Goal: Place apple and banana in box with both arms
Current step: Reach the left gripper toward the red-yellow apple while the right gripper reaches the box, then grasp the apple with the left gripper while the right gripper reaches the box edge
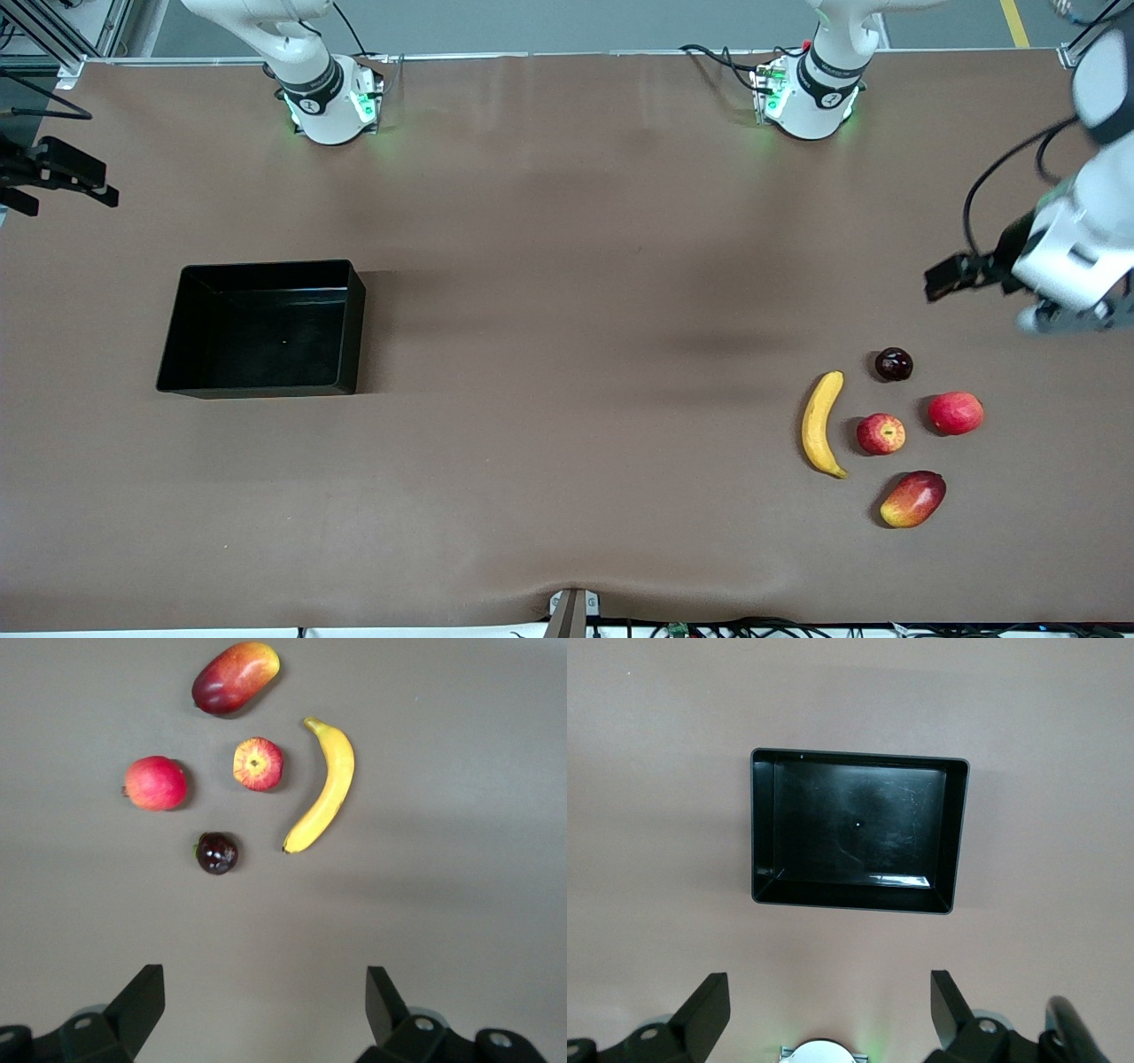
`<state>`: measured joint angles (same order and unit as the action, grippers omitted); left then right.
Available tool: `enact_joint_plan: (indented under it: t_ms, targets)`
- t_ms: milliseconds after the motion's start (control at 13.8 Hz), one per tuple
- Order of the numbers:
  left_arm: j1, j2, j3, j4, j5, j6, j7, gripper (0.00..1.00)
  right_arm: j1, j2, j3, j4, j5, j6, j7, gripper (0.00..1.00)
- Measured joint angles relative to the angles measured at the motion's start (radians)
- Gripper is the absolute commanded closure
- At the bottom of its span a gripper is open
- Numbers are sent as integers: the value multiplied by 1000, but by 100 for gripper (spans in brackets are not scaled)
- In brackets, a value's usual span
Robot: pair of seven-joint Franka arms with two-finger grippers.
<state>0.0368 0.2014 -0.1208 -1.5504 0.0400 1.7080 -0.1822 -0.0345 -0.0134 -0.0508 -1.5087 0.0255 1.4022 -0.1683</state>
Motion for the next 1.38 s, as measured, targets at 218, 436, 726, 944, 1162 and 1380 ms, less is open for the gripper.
enact_joint_plan:
  t_ms: [218,436,726,944,1162,1380]
  targets:
    - [33,138,1,2,0,125,5,0,-16,67,-1,4,0,9,0,0]
    - [37,244,0,5,57,257,8,0,-75,133,-4,9,-1,13,-2,0]
    - [38,347,-1,9,130,375,8,0,-139,212,-7,6,1,25,-22,0]
    - [52,423,2,14,132,440,9,0,-143,287,-8,-9,0,97,-27,0]
    - [84,492,2,25,132,519,46,0,-167,379,-8,-78,0,263,-104,0]
    - [95,521,1,33,122,544,49,0,-222,452,-9,-113,0,348,-190,0]
